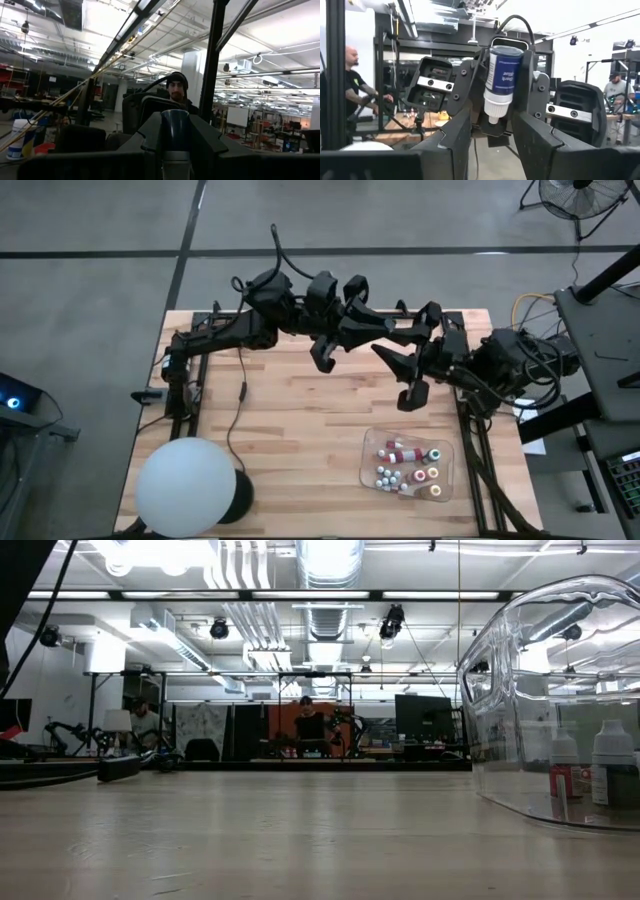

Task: Pick & Place food coloring
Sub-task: Put the black food color into the transparent bin

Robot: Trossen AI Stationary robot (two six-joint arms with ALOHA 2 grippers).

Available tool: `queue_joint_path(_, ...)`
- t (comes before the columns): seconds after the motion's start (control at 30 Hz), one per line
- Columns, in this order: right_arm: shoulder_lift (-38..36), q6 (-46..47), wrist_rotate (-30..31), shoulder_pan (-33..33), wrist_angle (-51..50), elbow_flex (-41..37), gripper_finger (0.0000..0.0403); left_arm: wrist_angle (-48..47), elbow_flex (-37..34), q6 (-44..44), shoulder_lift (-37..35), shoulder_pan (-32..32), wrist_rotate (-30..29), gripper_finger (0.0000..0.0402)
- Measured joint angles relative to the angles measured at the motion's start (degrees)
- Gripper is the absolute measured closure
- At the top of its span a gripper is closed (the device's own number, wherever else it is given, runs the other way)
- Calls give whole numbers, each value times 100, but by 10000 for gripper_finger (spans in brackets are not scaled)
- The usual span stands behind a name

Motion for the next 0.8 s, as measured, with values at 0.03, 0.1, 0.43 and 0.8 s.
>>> queue_joint_path(0.03, 0, -56, 13, 2, -13, -2, 268, 14, -22, -3, 0, 0, 3, 358)
queue_joint_path(0.1, 0, -58, 27, 4, -15, -6, 268, 31, -88, -3, -6, -2, 15, 358)
queue_joint_path(0.43, 4, -101, 25, 2, -24, -9, 269, 62, -153, -145, -11, -11, 182, 358)
queue_joint_path(0.8, 9, 297, 324, 7, -50, -11, 269, 26, -163, 519, 0, 0, 640, 358)
